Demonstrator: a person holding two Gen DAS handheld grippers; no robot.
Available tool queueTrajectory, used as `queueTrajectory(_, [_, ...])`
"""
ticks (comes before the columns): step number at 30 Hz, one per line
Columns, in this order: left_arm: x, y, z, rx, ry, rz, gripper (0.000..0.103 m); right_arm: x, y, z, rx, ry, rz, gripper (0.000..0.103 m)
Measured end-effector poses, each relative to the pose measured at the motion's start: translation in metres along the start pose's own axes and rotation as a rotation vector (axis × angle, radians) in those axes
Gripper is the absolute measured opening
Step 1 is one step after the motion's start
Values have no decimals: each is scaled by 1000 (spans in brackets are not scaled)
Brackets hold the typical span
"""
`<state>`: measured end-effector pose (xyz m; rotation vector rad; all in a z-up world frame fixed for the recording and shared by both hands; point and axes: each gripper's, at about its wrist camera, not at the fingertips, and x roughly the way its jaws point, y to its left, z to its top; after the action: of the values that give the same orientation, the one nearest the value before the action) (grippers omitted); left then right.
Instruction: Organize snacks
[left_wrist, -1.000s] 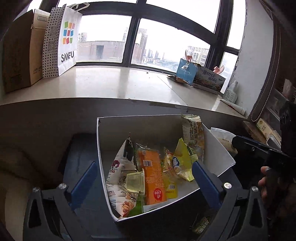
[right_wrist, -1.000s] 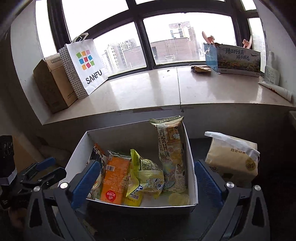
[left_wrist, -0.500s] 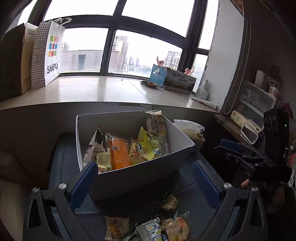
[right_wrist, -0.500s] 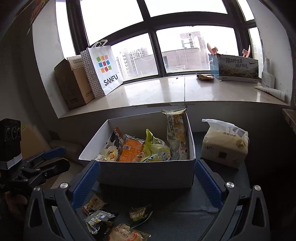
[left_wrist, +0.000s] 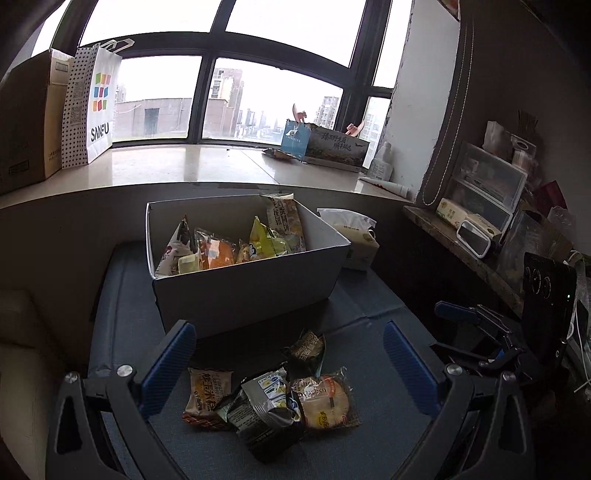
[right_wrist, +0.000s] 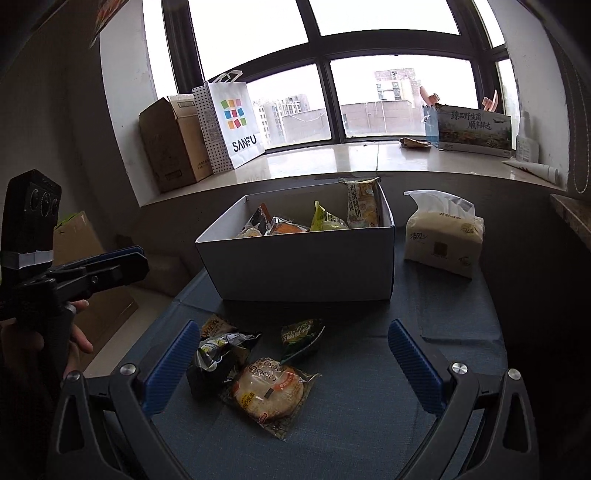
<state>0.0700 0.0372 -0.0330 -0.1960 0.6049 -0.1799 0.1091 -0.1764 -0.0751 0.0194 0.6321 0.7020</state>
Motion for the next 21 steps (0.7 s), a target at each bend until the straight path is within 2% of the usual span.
queueTrajectory(6, [-14, -1, -25, -10, 22, -36, 103, 16, -6, -27, 70, 70, 61, 103])
queueTrajectory(12, [-25, 4, -43, -61, 13, -46, 103, 36, -14, -36, 107, 124, 84, 103])
queueTrajectory(16, [-25, 5, -50, -66, 25, -53, 103, 52, -20, -34, 127, 145, 73, 103])
queueTrajectory(21, [-23, -6, -55, -9, 33, -51, 103, 86, -23, -25, 120, 175, 25, 103])
